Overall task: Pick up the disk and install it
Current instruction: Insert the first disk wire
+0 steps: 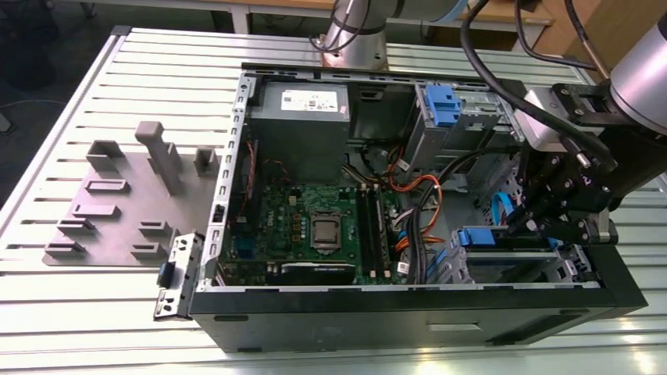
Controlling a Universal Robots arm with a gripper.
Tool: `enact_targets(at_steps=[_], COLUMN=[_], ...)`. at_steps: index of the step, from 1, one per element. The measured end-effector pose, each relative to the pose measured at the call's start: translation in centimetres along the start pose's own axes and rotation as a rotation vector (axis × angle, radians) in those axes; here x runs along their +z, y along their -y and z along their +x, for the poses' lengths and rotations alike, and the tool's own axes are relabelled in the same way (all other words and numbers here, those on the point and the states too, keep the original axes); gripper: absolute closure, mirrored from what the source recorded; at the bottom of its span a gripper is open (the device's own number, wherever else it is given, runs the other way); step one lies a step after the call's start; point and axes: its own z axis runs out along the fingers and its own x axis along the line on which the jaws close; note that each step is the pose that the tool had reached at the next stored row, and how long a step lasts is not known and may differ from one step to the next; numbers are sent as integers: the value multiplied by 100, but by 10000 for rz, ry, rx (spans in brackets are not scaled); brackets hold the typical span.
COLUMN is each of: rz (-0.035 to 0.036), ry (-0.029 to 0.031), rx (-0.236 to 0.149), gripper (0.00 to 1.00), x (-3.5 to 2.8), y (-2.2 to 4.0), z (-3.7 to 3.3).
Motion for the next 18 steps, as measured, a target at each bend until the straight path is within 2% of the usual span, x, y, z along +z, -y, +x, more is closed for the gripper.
enact_targets(at_steps=[18], rz=[0], ry=[-1], rx=[0], gripper=[84], x=[49], y=[2], z=[3])
